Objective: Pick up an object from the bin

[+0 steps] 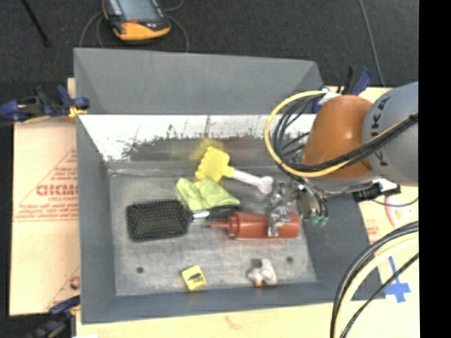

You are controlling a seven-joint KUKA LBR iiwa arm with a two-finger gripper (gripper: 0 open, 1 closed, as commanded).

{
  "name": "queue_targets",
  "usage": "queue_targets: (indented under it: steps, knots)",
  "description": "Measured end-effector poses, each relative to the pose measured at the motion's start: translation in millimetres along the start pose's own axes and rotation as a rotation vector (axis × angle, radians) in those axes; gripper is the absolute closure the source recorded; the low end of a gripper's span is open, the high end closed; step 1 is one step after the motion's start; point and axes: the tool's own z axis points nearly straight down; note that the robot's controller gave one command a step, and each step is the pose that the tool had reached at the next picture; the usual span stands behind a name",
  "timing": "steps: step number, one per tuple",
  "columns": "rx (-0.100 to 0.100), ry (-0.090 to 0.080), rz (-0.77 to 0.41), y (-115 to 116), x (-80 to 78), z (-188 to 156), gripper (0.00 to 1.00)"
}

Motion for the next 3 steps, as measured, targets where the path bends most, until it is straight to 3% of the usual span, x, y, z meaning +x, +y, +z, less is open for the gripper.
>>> queue_targets:
  steps: [1,2,3]
  knots:
    - [-0.001,0.008,-0.017,1,1.4,9,1.00]
    - [0.000,0.010,0.080,-7,-19.0,-78,1.00]
    - [0.002,0.010,0.079,-8,-19.0,-78,0.00]
